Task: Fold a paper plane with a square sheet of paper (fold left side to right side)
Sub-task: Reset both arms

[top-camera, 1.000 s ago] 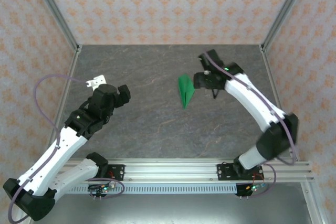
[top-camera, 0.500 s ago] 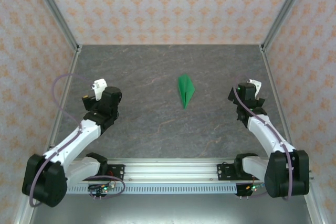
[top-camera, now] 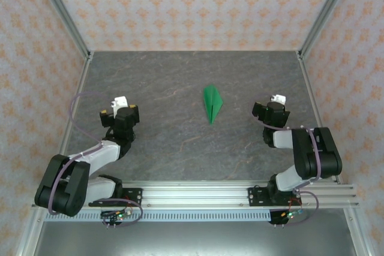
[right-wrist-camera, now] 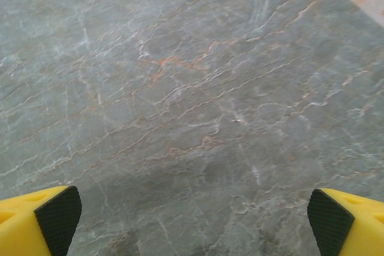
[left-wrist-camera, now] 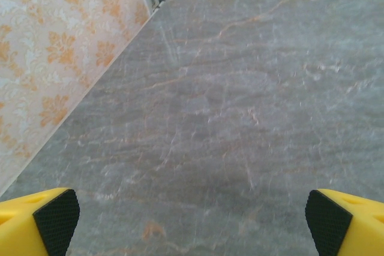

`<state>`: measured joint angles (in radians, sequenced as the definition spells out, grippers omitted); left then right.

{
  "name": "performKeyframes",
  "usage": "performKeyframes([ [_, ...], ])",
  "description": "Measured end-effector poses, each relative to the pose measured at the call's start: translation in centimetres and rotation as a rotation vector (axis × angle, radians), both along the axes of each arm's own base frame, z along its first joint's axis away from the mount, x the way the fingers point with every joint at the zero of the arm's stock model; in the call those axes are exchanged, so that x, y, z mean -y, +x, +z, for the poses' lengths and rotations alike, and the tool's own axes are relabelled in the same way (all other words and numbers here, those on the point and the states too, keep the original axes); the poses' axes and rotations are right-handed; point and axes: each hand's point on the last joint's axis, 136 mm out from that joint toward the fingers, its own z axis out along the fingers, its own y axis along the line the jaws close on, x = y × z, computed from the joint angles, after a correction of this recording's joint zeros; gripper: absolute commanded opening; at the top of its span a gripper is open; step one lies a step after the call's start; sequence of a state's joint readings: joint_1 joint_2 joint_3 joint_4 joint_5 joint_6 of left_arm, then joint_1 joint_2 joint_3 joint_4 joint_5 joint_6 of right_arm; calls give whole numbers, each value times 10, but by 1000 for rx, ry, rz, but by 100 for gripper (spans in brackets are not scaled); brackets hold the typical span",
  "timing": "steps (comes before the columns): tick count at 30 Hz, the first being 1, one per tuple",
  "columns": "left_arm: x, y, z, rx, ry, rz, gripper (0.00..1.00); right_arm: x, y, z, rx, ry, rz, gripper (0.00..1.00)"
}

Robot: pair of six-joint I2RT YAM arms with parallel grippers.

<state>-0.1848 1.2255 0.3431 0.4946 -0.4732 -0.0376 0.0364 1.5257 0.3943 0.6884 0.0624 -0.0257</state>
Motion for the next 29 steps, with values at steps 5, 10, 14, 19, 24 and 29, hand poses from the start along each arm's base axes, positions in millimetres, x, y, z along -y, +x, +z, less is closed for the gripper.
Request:
performKeyframes([
  [5,-5,16,3,58,-46,-36,100,-1,6,7,30,13,18,100],
  [10,-4,31,-35,-6,-77,-73,100,-2,9,11,49,18,28,100],
  [14,4,39,-39,-19,-96,-117,100,-3,10,12,53,18,29,100],
  [19,8,45,-32,4,-105,-137,100,-3,10,12,53,19,32,100],
  [24,10,46,-32,3,-110,-146,100,-3,10,12,53,19,32,100],
  [29,10,46,-32,3,-112,-149,100,-3,10,12,53,19,32,100],
])
